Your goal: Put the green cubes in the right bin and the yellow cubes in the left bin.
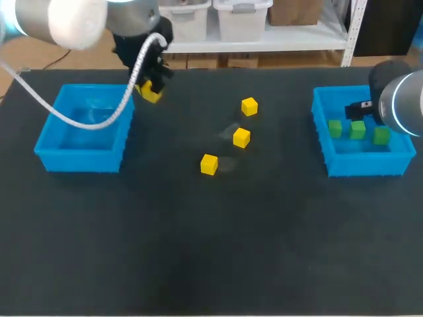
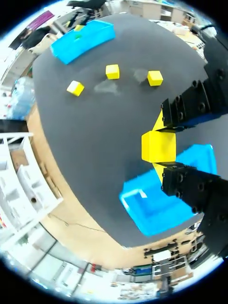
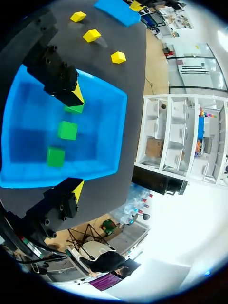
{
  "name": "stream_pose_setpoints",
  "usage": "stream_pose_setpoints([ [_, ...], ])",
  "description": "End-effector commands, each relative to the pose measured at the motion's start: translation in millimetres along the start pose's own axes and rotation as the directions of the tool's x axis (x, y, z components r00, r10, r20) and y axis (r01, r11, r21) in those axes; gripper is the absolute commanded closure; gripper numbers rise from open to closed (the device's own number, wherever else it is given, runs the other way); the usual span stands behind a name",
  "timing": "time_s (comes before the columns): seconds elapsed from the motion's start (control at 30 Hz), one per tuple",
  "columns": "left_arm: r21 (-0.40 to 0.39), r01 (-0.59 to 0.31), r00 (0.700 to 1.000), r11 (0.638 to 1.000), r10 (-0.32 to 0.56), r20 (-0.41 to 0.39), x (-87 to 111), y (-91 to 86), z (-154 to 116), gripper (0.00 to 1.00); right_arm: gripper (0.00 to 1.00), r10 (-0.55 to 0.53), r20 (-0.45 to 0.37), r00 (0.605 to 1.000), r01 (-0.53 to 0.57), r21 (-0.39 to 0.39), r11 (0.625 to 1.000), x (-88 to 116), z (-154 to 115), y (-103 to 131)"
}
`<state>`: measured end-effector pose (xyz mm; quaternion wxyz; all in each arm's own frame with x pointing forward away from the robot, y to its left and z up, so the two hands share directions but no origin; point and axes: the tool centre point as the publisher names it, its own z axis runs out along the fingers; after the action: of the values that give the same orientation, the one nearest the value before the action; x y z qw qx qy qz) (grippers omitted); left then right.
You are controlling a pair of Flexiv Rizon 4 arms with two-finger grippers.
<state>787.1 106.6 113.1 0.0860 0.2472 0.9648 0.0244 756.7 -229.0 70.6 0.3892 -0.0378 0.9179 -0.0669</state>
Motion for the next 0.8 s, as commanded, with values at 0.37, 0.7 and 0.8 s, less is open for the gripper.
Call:
stream_pose_setpoints([
  [0.37,-0.079,0.240,0.970,0.968,-0.241,-0.010,65.8,83.2,2.4,1.00,0.00,0.002,0.015,1.000,-0.002,-0.002,1.000,2.6,-0.5,-1.2],
  [0.7,-0.138,0.274,0.960,0.952,-0.280,-0.022,68.3,95.9,3.9,0.00,0.00,0.002,0.015,1.000,-0.002,-0.002,1.000,2.6,-0.5,-1.2],
  [0.8,-0.051,0.275,0.961,0.960,-0.275,-0.001,60.1,87.2,-1.1,0.00,0.00,0.002,0.015,1.000,-0.002,-0.002,1.000,2.6,-0.5,-1.2],
])
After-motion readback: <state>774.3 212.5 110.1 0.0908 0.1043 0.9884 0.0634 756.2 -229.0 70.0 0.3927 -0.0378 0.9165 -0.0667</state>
